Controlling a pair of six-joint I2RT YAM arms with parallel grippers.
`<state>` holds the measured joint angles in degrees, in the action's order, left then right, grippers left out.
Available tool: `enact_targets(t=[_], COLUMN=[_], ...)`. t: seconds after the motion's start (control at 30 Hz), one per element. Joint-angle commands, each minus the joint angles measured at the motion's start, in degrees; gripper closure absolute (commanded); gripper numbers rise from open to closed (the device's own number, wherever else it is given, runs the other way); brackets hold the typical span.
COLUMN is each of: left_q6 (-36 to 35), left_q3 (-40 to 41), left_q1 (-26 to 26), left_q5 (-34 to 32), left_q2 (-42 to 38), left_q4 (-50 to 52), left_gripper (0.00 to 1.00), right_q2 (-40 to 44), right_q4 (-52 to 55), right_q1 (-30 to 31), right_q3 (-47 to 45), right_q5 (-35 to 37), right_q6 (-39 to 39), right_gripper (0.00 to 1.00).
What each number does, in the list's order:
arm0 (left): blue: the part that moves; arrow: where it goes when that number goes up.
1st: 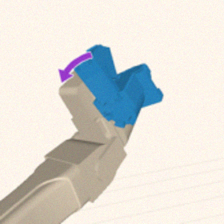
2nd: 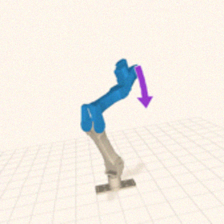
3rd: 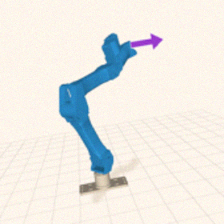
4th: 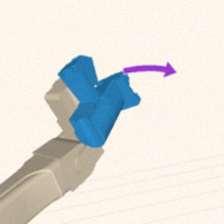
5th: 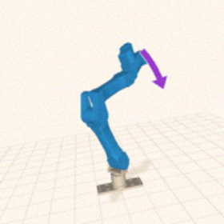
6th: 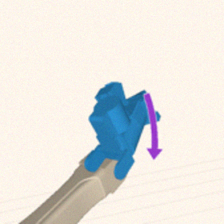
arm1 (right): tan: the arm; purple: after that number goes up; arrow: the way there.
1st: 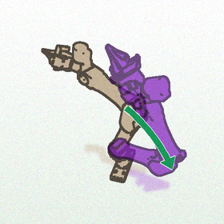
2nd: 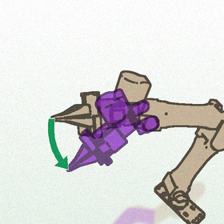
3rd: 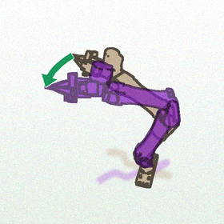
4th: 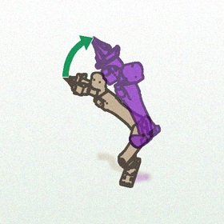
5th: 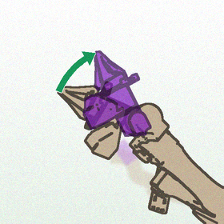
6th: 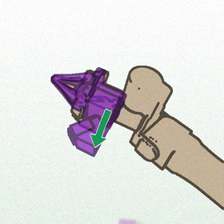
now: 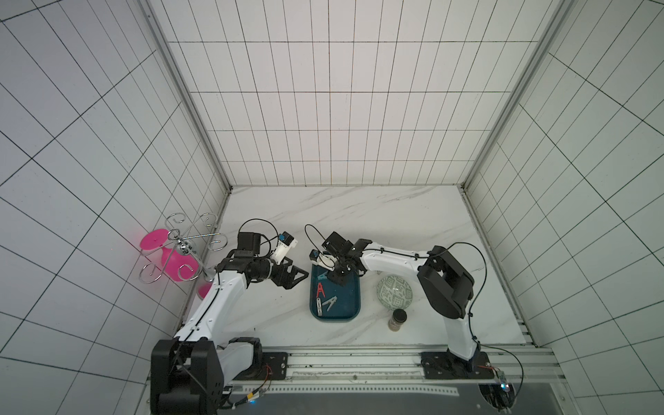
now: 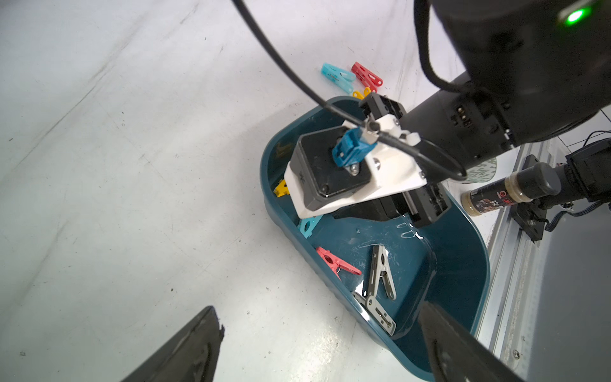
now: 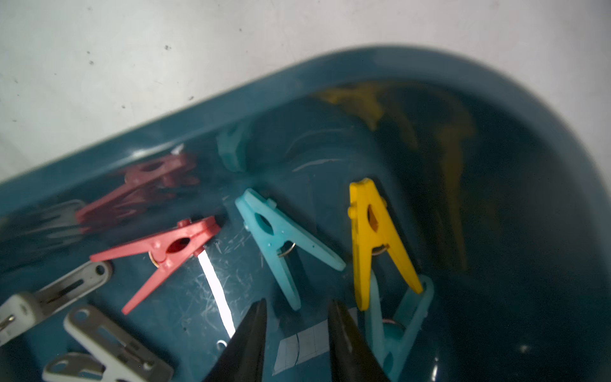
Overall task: Take the clothespins out of the storage box
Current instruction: Pick up the clothespin from the storage box.
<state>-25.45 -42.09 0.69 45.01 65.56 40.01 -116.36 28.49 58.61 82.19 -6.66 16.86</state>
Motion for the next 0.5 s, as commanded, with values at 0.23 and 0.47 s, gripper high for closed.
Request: enact_targets(t=[0.23,0.47], left_q6=[-0.02,0.03], left_q3=[0.60,0.60], left_q1=[-0.22,-0.23], left_q5=[0.14,0.03], left_q2=[0.21,0.24], left_q4=[-1.08,-1.15], left_gripper=[0.05,0.05], right_q2=[-3.00,-2.51], right_q4=[0.04,1.01], right_q1=[0.62,0.61], right_q3=[3.09,3.15], right_q5=[-1.34,-3.46], right_q6=[-0.60,-0.61], right_gripper=[0.75,0.87])
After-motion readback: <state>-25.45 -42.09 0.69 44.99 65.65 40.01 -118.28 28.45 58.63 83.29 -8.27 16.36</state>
